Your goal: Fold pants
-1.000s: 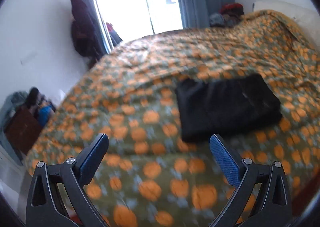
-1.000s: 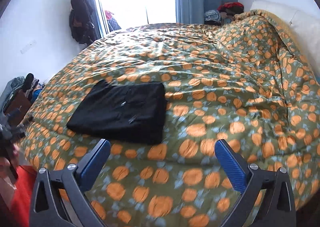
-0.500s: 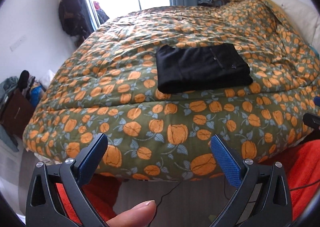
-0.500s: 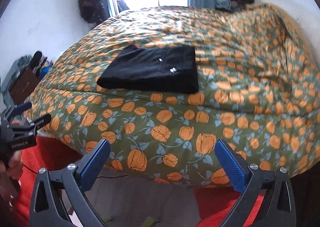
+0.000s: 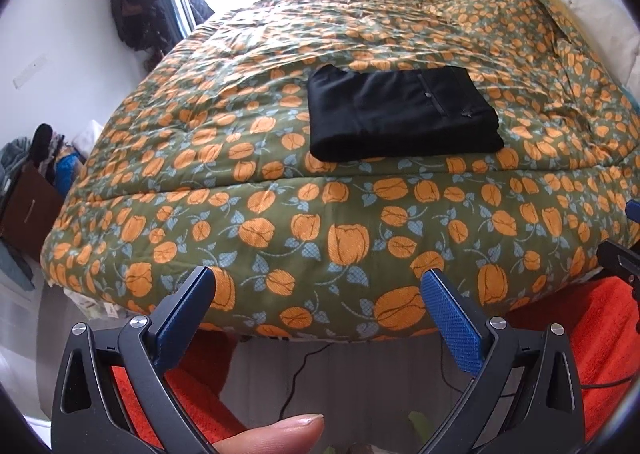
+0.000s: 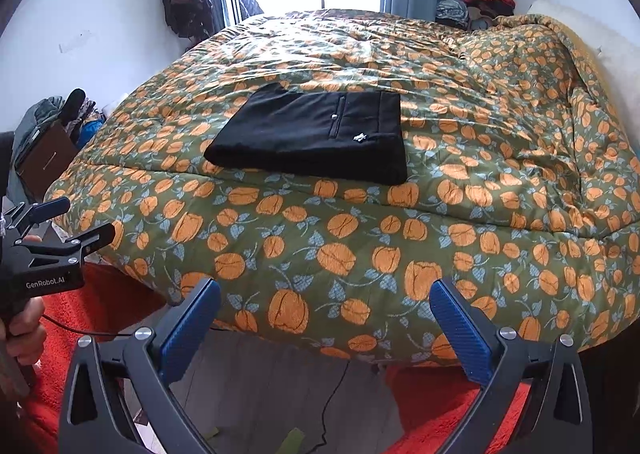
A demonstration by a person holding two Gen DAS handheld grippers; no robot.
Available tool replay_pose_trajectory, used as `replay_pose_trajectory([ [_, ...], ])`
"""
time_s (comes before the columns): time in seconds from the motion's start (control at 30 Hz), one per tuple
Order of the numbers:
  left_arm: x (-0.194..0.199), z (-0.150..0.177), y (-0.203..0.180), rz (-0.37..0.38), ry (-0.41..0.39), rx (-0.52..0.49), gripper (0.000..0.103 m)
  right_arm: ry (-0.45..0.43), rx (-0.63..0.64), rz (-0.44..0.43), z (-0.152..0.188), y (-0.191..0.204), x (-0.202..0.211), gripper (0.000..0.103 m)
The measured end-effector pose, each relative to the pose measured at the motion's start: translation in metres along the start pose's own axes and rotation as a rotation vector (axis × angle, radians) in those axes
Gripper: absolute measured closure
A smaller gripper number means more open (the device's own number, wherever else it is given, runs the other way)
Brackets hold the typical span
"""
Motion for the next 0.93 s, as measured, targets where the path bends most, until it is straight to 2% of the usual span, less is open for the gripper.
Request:
replay_pose_trajectory([
  [0.1,-0.006,0.004,-0.002,-0.006,0.032,-0.02,0.001,-0.001,0.003,0.011,0.001,0.0,0.0,0.0],
  [0.23,-0.004,0.009,-0.001,0.029,0.05,-0.01,0.001,0.017,-0.004,0.02,0.001,-0.002,-0.001,0.0],
  [0.77,0.013,0.003,-0.008,0.093,0.02,-0.019,0.001,0.007,-0.01,0.025,0.004,-0.005,0.007,0.0],
  [0.93,0.016,0.003,-0.011,0.061,-0.004,-0.036,0.001,-0.003,-0.017,0.022,0.005,-0.004,0.009,0.0],
])
Point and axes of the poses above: each gripper's, at about its wrist camera, not at the fingertips, and x roughly against the way its jaws point, y to its left, z to its underside, the point moved 8 cm from there along -x, roughly the way its jaws point, and after that the axes turned 13 degrees about -z, right-handed, at the moved point
